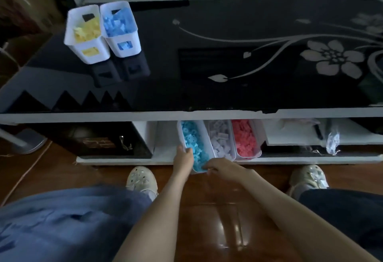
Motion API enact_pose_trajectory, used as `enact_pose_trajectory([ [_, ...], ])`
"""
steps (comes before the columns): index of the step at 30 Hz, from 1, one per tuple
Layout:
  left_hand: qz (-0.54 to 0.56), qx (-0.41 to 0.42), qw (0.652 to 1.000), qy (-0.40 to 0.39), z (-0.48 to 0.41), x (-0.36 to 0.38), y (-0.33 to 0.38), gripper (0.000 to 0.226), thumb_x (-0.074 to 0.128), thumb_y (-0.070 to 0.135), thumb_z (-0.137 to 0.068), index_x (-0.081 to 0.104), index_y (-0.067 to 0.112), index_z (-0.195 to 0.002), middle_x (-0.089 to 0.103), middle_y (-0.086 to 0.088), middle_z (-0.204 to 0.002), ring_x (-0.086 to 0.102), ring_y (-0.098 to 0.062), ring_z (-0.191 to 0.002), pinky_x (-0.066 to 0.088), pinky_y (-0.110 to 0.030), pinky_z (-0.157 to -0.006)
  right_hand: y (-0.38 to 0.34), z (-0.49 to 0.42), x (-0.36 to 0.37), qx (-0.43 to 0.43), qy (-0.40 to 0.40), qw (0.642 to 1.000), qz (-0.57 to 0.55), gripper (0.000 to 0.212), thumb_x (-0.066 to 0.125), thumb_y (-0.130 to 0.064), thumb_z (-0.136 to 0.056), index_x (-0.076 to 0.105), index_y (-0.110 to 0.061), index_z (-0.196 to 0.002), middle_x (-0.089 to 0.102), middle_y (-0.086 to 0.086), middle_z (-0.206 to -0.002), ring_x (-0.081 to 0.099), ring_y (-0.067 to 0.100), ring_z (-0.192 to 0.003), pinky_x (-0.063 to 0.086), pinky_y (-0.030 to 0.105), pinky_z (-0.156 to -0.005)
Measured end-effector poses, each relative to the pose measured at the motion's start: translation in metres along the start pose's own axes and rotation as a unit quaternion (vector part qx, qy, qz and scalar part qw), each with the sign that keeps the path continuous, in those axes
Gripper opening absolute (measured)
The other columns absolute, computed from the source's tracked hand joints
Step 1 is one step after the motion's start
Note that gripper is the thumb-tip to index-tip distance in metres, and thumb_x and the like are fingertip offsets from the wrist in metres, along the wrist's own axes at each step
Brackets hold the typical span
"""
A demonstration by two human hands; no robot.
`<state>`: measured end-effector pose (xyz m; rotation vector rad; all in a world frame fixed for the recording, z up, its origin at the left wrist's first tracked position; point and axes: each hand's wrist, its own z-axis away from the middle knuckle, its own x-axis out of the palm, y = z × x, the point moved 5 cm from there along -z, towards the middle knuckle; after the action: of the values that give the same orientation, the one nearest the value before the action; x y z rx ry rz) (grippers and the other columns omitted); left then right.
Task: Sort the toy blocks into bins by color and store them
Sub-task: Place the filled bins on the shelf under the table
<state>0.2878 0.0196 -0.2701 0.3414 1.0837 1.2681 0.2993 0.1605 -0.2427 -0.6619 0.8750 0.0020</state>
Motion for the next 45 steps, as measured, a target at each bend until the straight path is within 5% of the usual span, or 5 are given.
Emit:
enact_pose_trajectory([
  [14, 0.141, -0.019, 0.981, -0.134, -0.062, 0.033, 0.002, 0.062, 0.050, 0.014, -0.091, 0.026, 0.033, -0.146, 0.047, 0.006, -0.128, 0.048, 0.002, -0.081, 0.041, -0.015, -0.057, 0.012, -0.058, 0.031, 0.033, 0.075, 0.994, -0.073, 0.043, 0.038, -0.001, -0.093, 0.043, -0.004, -0.136, 0.046, 0.015, -0.136, 0.044, 0.024, -0.125, 0.031, 0.024, -0.104],
  [21, -0.053, 0.125, 0.990, -0.023, -0.043, 0.009, 0.005, 0.055, 0.047, 0.012, -0.093, 0.035, 0.029, -0.144, 0.042, 0.003, -0.145, 0.049, -0.019, -0.124, 0.046, -0.017, -0.084, 0.010, -0.055, 0.020, 0.073, 0.103, 0.990, -0.070, 0.045, 0.042, -0.007, -0.094, 0.038, -0.011, -0.138, 0.048, 0.012, -0.135, 0.050, 0.029, -0.119, 0.042, 0.036, -0.097],
  [35, -0.191, 0.619, 0.754, 0.110, 0.117, -0.102, 0.163, 0.019, 0.046, 0.024, -0.084, 0.064, 0.017, -0.082, 0.062, 0.005, -0.065, 0.059, -0.014, -0.056, 0.042, -0.025, -0.047, -0.108, 0.067, -0.133, -0.170, 0.325, 0.928, -0.060, 0.011, 0.051, -0.007, -0.090, 0.057, -0.012, -0.081, 0.051, -0.010, -0.060, 0.050, 0.005, -0.052, 0.036, 0.017, -0.049],
  [39, -0.062, 0.492, 0.848, 0.186, 0.107, -0.152, 0.198, 0.016, 0.046, 0.024, -0.091, 0.062, 0.022, -0.093, 0.066, 0.006, -0.074, 0.061, -0.012, -0.066, 0.044, -0.026, -0.057, -0.136, 0.059, -0.187, -0.180, 0.429, 0.882, -0.076, 0.015, 0.054, -0.014, -0.089, 0.055, -0.018, -0.104, 0.058, -0.008, -0.078, 0.055, 0.004, -0.065, 0.044, 0.020, -0.058],
  [45, -0.009, 0.153, 0.985, 0.083, 0.040, -0.200, 0.179, 0.049, 0.052, 0.032, -0.089, 0.038, 0.012, -0.131, 0.055, -0.008, -0.120, 0.056, -0.024, -0.103, 0.042, -0.029, -0.080, -0.180, -0.026, -0.222, -0.143, 0.331, 0.932, -0.026, 0.079, 0.062, -0.013, -0.084, 0.015, -0.017, -0.148, 0.036, 0.010, -0.142, 0.043, 0.023, -0.121, 0.036, 0.031, -0.101],
])
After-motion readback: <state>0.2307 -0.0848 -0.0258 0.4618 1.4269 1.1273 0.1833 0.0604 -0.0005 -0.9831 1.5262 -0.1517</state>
